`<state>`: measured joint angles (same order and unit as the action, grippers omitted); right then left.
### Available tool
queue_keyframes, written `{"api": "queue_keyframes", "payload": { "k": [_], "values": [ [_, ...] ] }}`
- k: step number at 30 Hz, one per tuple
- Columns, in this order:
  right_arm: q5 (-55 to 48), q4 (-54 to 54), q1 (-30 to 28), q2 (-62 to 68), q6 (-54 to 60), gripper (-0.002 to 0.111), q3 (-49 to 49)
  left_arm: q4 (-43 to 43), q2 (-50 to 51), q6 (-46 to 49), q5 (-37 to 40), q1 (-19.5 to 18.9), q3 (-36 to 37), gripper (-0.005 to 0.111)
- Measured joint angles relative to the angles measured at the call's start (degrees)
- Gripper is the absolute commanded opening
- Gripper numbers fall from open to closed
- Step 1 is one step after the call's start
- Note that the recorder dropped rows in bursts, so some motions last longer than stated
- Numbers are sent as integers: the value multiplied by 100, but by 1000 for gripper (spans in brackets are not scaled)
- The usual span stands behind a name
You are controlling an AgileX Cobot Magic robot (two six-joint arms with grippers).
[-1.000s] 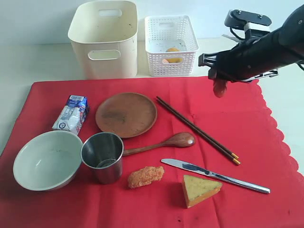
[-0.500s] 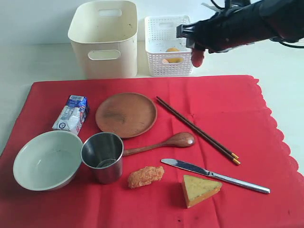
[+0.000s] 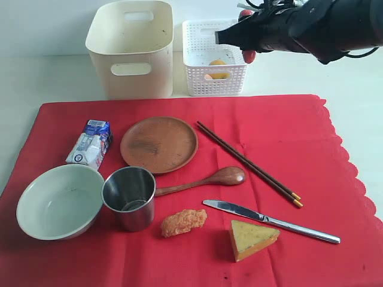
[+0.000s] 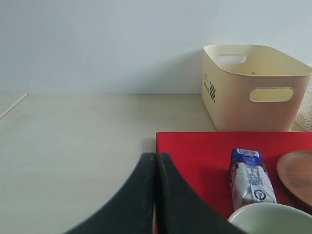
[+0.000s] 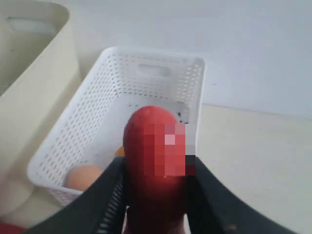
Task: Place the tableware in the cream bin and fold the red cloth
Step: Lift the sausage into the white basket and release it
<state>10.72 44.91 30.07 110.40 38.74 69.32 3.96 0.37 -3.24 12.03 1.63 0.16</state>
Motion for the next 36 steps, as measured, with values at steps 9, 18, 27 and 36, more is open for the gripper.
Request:
{"api": "queue_keyframes", "payload": {
  "k": [9,18,27,36],
  "values": [
    [201,-382,0,111,12,0,0,0,0,0,0,0,0,1],
    [448,-1025,0,629,-82,0,465,0,0,0,0,0,0,1],
    [408,-1036,0,1550,-104,0,1643,0,0,0,0,0,0,1],
    [574,-1036,0,2050,-104,14,1957,0,0,0,0,0,0,1]
  ]
}}
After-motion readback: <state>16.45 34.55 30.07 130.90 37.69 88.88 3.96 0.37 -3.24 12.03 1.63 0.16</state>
